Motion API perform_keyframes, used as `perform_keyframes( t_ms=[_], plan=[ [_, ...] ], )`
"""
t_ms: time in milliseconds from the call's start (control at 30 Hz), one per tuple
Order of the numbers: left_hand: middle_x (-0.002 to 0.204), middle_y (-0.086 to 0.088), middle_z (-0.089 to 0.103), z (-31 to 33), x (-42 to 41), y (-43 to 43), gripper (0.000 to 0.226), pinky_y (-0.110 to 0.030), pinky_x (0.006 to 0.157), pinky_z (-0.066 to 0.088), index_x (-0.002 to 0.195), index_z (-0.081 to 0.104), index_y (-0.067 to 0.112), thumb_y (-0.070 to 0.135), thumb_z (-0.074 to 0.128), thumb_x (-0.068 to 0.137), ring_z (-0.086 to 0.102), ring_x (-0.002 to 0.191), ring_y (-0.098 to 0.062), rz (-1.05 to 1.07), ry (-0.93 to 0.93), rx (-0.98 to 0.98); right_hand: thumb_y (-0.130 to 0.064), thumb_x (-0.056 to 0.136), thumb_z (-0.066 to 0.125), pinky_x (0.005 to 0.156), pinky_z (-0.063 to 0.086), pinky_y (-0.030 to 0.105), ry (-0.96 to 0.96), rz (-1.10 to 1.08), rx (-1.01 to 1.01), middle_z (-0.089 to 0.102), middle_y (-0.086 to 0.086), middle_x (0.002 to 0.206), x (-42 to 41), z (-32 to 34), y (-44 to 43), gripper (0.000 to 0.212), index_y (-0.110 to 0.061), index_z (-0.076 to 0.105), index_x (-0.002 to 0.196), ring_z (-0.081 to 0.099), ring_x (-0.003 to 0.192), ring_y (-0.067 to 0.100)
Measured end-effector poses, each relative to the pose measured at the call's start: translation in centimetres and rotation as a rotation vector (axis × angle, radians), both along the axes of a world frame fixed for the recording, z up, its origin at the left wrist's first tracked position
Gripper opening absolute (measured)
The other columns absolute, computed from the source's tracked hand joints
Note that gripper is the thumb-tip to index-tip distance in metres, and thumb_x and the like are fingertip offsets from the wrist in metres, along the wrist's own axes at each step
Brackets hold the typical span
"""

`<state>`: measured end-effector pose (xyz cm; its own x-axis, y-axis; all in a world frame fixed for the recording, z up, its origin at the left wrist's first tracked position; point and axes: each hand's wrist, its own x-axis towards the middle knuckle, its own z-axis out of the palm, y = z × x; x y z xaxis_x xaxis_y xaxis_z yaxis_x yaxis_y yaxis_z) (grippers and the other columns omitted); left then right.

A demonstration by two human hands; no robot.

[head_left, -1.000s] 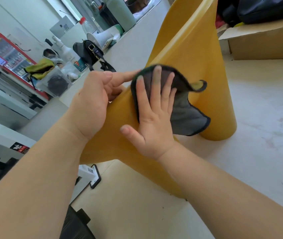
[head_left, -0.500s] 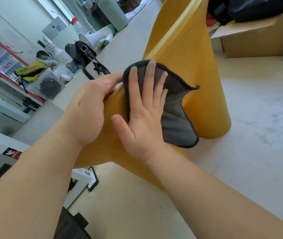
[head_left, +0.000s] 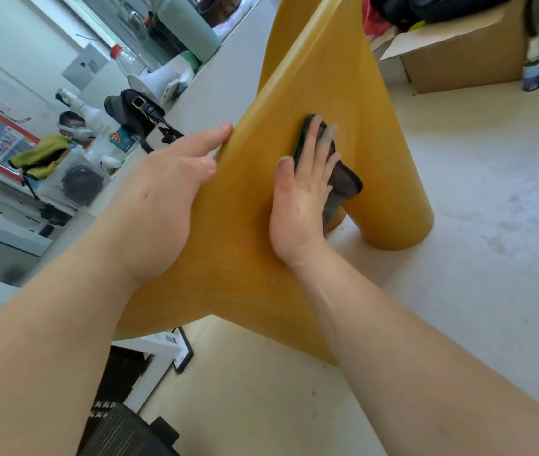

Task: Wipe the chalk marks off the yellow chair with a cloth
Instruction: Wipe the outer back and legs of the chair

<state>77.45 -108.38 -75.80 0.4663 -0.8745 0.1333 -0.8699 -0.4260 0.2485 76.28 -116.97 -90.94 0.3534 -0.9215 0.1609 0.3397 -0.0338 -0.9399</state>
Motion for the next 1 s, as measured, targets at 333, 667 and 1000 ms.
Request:
perform_keyframes(
  t_ms=[333, 667, 1000],
  plan=[
    [0.145, -0.001, 0.041, -1.6, -2.8, -8.6, 0.058, -0.027, 0.088, 0.024, 0.159, 0.01, 0.039, 0.038, 0.031, 0.105, 0.04, 0.123, -0.017, -0.032, -0.392, 0.151, -0.089, 0.083, 0.019, 0.125, 0.006, 0.044, 0.223, 0.396, 0.166, -0.012, -0.008, 0.17, -0.4, -10.1, 2.1, 0.09, -0.049, -0.017, 0.155, 0.004, 0.155, 0.015],
    [0.131, 0.024, 0.033, -1.6, -3.0, -8.1, 0.063, -0.008, 0.085, 0.021, 0.159, 0.018, 0.036, 0.027, 0.035, 0.099, 0.022, 0.107, 0.018, -0.035, -0.334, 0.087, -0.037, 0.108, 0.016, 0.126, -0.001, 0.049, 0.088, 0.331, 0.345, -0.024, 0.001, 0.168, 0.0, -3.4, -1.2, 0.062, -0.024, -0.018, 0.158, -0.017, 0.156, 0.029],
    [0.139, 0.022, 0.048, -1.4, -3.4, -8.2, 0.055, -0.023, 0.095, 0.04, 0.155, 0.031, 0.035, 0.025, 0.036, 0.1, 0.046, 0.112, 0.014, -0.001, -0.267, -0.03, -0.091, 0.071, -0.001, 0.12, -0.002, 0.068, 0.508, 0.396, 0.417, -0.014, -0.008, 0.17, -2.2, -17.2, 6.9, 0.095, -0.05, -0.004, 0.157, -0.016, 0.156, 0.026]
  ],
)
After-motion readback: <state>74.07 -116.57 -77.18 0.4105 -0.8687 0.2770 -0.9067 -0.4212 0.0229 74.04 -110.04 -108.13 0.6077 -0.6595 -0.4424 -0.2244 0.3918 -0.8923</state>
